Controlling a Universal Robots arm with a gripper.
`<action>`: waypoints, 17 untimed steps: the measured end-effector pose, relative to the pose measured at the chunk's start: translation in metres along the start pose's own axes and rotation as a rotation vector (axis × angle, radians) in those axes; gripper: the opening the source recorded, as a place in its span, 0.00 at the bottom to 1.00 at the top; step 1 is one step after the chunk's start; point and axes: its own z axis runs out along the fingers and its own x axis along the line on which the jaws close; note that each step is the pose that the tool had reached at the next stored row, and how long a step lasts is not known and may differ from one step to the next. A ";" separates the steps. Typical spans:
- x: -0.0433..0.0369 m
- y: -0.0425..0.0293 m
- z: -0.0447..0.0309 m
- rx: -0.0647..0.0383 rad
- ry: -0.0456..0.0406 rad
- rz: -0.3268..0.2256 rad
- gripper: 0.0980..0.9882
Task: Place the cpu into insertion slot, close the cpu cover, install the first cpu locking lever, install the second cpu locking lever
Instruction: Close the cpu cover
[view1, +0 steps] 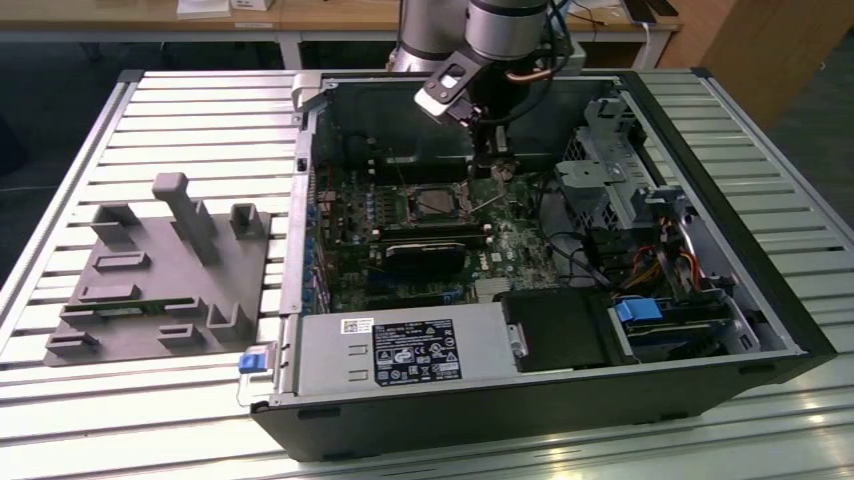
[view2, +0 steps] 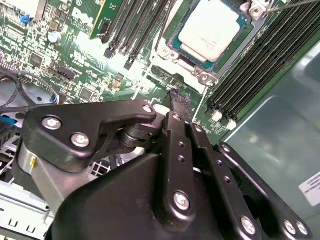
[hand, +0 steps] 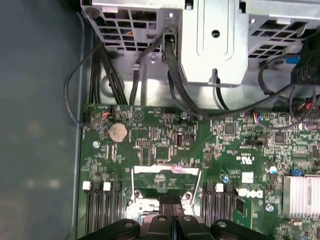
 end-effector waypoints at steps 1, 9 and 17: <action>0.0000 0.0012 0.0001 0.000 0.0001 0.000 0.02; 0.0006 0.0123 0.0011 0.001 0.0002 0.000 0.02; 0.0020 0.0217 0.0022 0.003 0.0002 -0.004 0.02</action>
